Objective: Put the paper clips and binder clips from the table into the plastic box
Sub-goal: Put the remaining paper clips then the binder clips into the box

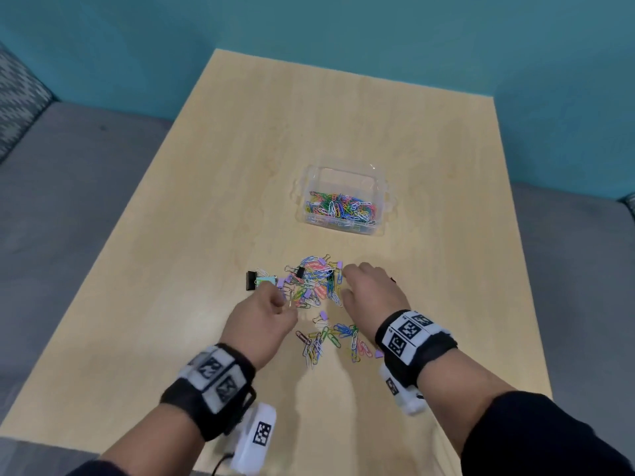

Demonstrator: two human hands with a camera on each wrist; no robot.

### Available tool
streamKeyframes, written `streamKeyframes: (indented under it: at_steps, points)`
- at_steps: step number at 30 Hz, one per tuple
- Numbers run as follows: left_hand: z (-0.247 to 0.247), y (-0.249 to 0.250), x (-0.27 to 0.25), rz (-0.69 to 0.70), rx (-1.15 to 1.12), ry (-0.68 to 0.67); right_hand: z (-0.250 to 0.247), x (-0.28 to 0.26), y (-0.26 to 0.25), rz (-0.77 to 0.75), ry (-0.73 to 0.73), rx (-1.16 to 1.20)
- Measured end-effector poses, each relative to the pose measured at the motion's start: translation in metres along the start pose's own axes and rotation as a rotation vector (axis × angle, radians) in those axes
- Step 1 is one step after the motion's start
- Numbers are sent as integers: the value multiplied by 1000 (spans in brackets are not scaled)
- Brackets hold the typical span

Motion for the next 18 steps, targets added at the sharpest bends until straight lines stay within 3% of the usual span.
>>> streamKeyframes:
  at_steps: [2,4,10,14,18]
  points:
    - [-9,-22,-4,-173,-323,-15,1,10,2,-9,5,-14]
    - [-24,-39,-3,-216,-336,30,3,23,6,-13,7,-36]
    - [-67,-59,11,-54,377,169,8,50,2,-71,-44,-152]
    - [-66,-53,21,23,527,177,8,55,-1,-80,-73,-169]
    - [-58,-32,36,201,595,201,1,53,6,-32,-83,-183]
Point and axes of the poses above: each hand's wrist, its own x-axis towards the middle knuckle, its own z-axis out of the palm, y = z × x, the point moved 9 cm from there along x, towards the middle knuckle, and after that the axes turned 3 degrees about y, right-handed, at the moved point
